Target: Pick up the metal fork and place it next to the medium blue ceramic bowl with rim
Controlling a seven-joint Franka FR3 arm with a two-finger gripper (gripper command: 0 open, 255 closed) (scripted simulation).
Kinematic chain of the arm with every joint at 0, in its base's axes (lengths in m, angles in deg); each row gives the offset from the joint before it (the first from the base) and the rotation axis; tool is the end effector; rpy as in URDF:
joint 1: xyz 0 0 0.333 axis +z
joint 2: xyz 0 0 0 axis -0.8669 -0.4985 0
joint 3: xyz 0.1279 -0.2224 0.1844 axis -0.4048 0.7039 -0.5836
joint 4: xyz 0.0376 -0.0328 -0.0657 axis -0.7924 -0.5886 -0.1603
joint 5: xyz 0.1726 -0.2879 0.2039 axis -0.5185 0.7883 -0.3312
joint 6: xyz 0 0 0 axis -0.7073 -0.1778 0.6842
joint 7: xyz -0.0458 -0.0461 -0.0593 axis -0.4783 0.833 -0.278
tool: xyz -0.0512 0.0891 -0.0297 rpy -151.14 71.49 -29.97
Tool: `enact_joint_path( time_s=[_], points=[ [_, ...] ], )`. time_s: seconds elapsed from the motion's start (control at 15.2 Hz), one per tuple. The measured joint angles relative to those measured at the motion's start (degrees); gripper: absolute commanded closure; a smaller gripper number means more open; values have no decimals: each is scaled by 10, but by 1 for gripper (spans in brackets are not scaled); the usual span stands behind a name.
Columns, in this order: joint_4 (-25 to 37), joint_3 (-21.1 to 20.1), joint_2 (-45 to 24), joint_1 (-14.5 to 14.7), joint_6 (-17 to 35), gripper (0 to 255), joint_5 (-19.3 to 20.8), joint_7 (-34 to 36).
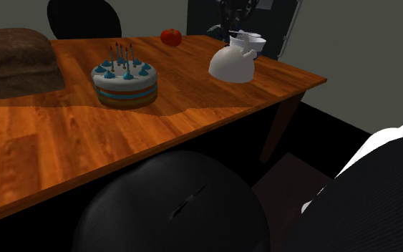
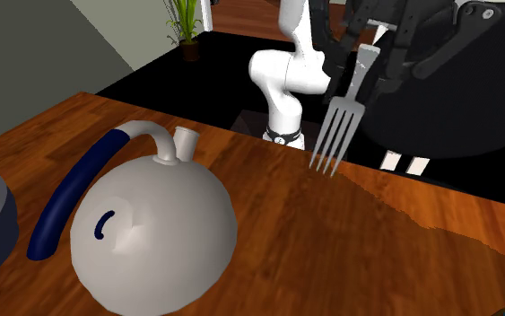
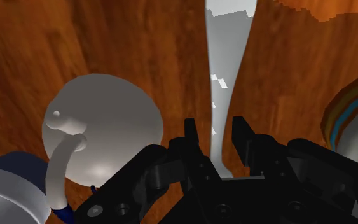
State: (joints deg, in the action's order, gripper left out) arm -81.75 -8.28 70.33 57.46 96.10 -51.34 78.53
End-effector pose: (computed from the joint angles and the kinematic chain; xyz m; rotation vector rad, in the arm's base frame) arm 0.4452 0.1559 0.6930 3.0024 -0.1956 0.2975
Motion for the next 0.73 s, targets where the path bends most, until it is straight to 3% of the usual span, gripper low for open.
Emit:
enact_joint_path(
  time_s=[0.73],
  points=[
    [-50,114,43,-45,24,255,-2,-157]
  ],
)
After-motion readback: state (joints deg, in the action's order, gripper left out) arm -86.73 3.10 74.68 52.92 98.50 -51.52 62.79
